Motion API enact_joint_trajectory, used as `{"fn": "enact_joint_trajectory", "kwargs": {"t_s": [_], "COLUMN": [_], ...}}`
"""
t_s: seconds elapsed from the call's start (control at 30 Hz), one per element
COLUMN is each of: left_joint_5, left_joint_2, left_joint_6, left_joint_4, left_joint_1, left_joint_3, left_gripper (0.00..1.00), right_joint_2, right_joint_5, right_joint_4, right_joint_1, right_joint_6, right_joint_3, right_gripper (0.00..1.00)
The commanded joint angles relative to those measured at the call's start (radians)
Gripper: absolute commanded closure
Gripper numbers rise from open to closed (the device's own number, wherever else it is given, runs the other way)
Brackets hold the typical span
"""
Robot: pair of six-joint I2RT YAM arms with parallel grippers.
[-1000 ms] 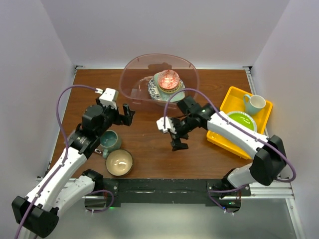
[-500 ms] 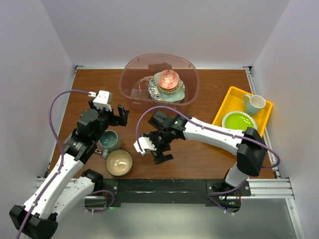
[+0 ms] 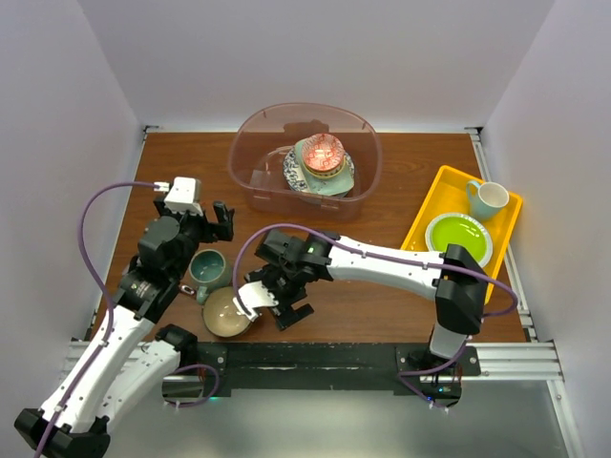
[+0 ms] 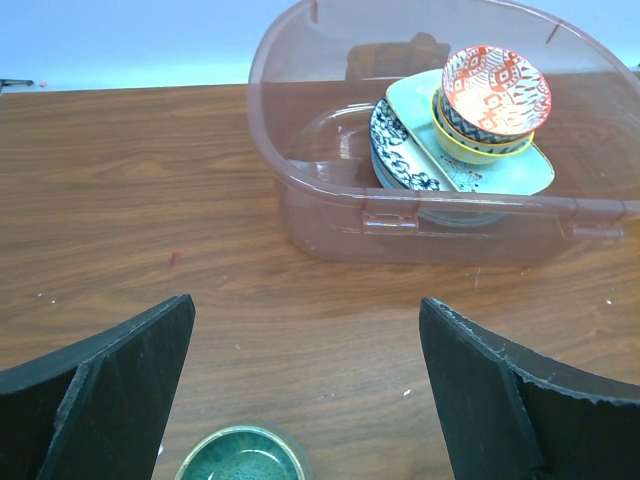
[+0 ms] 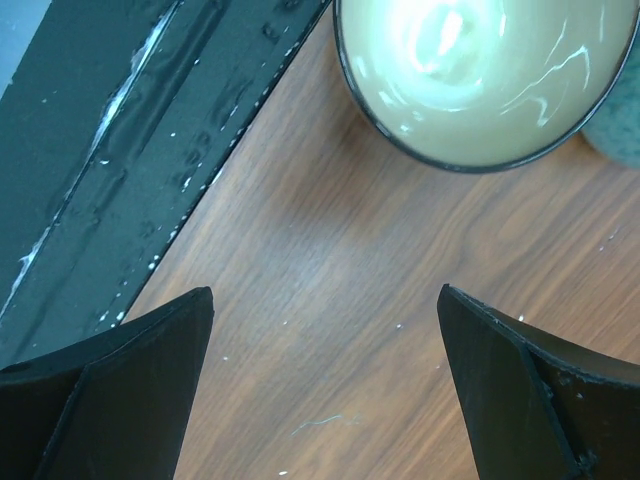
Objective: Place the mixed dishes into the plastic bin
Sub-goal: Pick up the bowl from the center of the board.
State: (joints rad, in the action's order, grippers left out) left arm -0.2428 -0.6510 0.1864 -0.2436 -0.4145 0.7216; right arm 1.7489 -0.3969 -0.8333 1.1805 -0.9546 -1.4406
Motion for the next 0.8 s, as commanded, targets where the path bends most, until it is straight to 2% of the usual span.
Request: {"fn": "enact_joint_trajectory", "kwargs": {"t_s": [0.0, 0.77], "left_joint_5": [-0.039, -0.035], "left_joint_2": [0.008, 0.007], "left_joint_6": [-0.024, -0.019], "left_joint_4": [0.021, 0.032], "left_joint_1": [0.005, 0.005], "left_joint_3": [-0.01, -0.021], "left_gripper": [0.0, 0.0], "right_joint_2": [0.015, 0.072], "right_joint_5": [0.049, 0.112], "right_joint_4": [-0.006, 0.006], "right_joint_1": [0.027, 0.09], "right_joint_6": [0.004, 0.046], "right_joint_3": [-0.063, -0.118], "right_gripper": [0.02, 0.02]}}
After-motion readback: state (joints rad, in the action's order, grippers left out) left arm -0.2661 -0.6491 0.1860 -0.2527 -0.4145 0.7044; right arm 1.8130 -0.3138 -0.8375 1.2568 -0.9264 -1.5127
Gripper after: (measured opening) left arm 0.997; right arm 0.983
